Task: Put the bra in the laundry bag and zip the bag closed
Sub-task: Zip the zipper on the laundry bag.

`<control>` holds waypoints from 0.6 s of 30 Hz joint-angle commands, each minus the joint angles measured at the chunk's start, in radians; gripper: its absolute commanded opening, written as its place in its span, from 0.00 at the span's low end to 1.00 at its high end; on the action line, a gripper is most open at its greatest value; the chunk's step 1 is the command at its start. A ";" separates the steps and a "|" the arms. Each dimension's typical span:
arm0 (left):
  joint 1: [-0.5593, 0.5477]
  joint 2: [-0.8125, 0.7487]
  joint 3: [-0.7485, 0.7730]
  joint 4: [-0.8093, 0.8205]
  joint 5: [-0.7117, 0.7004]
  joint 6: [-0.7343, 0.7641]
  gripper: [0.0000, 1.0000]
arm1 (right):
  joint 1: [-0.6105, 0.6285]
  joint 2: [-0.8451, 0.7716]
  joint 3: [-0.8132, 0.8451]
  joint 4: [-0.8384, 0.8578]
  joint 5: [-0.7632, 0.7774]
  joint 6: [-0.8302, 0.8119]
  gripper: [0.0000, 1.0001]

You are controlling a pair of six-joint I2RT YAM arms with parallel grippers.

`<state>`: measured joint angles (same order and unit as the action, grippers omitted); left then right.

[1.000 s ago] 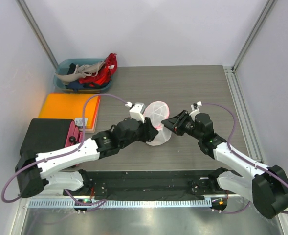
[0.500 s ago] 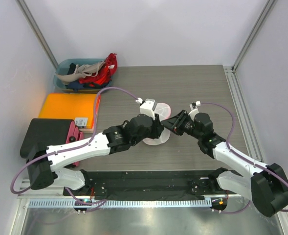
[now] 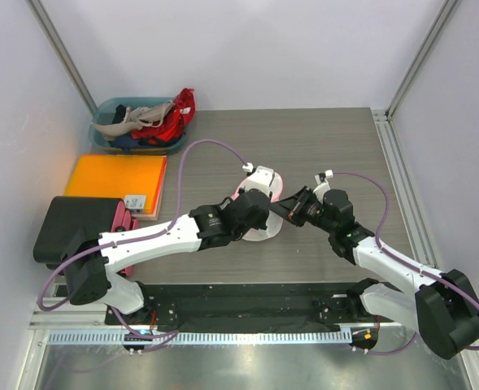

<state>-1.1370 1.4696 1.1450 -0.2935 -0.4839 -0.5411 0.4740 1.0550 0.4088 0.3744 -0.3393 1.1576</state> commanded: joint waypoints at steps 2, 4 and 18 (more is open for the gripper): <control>-0.003 0.031 0.064 -0.038 -0.084 0.030 0.27 | 0.005 -0.021 0.004 0.063 -0.012 -0.004 0.05; -0.003 0.029 0.055 -0.029 -0.076 0.033 0.27 | 0.005 -0.021 0.004 0.061 -0.013 -0.004 0.05; 0.000 0.070 0.068 -0.027 -0.100 0.040 0.25 | 0.003 -0.026 0.004 0.063 -0.021 0.004 0.04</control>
<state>-1.1370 1.5307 1.1759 -0.3191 -0.5316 -0.5098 0.4744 1.0550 0.4088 0.3801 -0.3443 1.1580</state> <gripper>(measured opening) 0.260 0.058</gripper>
